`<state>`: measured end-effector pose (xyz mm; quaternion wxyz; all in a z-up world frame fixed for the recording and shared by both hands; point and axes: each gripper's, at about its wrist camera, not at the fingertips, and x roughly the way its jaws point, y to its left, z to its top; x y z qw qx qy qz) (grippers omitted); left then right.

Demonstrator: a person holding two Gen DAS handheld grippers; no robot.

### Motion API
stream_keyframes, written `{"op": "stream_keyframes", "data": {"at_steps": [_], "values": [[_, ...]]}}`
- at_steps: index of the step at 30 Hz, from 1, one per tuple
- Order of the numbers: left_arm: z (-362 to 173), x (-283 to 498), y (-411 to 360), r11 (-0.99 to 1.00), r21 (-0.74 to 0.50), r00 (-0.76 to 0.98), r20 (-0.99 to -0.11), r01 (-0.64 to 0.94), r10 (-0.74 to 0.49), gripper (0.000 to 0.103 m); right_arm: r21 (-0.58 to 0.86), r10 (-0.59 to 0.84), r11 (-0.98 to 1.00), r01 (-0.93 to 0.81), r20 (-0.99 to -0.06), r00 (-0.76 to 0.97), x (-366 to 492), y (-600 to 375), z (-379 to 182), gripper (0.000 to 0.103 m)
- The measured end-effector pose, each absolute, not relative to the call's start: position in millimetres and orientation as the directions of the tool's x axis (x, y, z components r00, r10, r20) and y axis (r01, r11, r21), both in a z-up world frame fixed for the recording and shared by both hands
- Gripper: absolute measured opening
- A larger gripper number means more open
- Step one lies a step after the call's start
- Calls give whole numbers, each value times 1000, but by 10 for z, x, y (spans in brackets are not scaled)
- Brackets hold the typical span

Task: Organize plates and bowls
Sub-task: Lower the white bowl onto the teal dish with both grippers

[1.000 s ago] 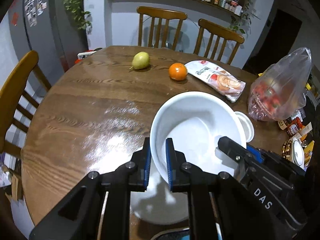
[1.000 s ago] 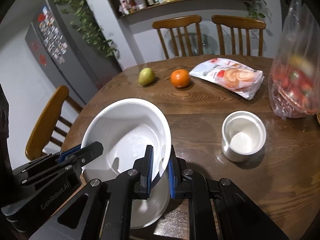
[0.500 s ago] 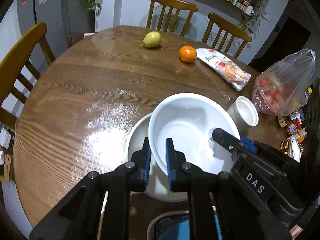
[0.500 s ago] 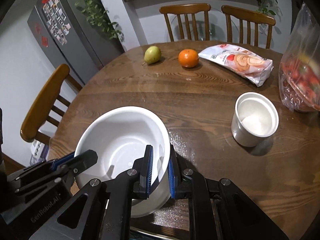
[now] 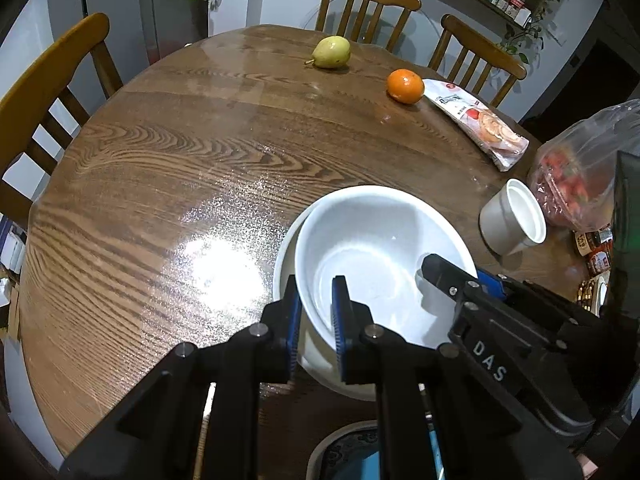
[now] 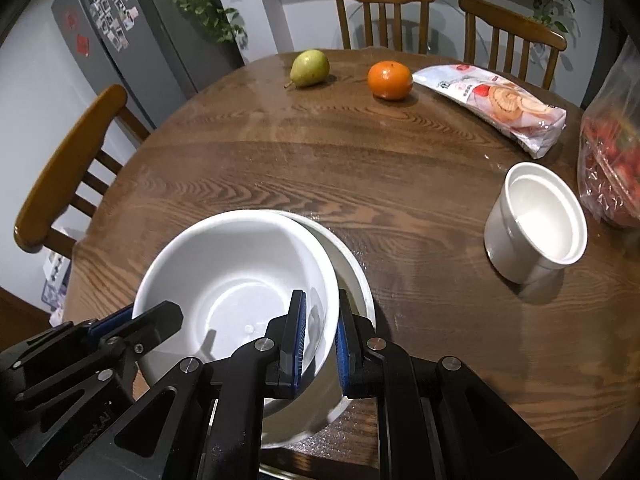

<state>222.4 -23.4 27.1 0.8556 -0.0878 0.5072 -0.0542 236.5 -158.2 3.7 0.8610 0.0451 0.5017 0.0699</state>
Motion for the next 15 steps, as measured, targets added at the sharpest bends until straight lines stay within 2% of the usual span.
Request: {"op": "stream_keyframes", "data": {"at_steps": [15], "values": [[202, 2239, -251, 978, -209, 464, -866, 9, -189, 12, 96, 112, 994, -58, -870, 481, 2394, -1540, -10, 15]]}}
